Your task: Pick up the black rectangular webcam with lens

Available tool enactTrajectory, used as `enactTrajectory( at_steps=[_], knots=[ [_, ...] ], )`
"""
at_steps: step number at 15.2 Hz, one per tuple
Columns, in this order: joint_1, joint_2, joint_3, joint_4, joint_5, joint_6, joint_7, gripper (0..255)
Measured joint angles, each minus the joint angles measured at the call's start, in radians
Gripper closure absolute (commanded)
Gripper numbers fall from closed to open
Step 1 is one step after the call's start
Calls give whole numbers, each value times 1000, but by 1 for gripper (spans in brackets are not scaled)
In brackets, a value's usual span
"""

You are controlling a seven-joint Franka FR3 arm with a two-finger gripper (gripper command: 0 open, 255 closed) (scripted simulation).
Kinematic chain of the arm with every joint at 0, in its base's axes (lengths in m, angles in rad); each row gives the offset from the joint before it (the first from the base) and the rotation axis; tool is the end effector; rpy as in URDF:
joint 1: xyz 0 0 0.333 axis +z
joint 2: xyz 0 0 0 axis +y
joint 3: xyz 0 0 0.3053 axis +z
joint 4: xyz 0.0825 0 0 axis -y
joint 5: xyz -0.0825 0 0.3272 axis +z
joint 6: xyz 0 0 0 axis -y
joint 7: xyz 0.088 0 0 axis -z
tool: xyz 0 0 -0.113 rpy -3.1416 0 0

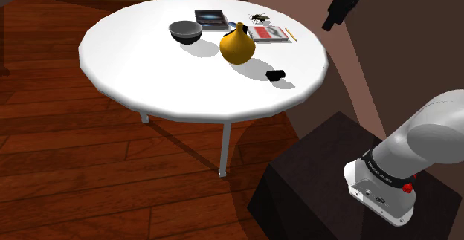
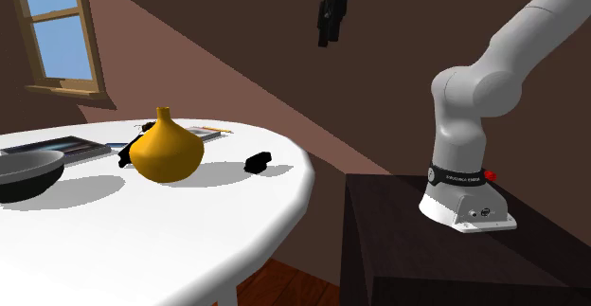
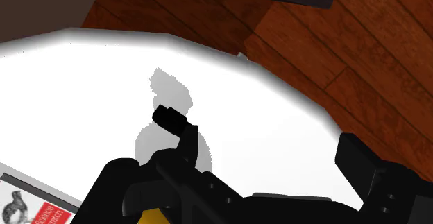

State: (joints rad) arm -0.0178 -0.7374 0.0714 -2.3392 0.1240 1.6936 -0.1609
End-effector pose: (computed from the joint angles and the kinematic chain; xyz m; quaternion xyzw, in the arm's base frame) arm 0.2827 0.0344 0.5818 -0.9938 -0.0940 -0.0476 0.0349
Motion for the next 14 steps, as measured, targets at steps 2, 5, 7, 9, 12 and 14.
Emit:
enactTrajectory(
  at_steps=[2, 5, 7, 9, 12, 14],
  knots=[
    [1, 11, -4, -2, -4, 10, -13, 0],
    [7, 61, -29, -37, -25, 77, -92, 0],
    [10, 113, -48, -50, -41, 129, -152, 0],
    [14, 173, -65, -52, -56, 180, -210, 0],
    [20, 261, -88, -69, -75, 268, -297, 0],
    [24, 323, -100, -67, -86, 317, -350, 0]
  ],
)
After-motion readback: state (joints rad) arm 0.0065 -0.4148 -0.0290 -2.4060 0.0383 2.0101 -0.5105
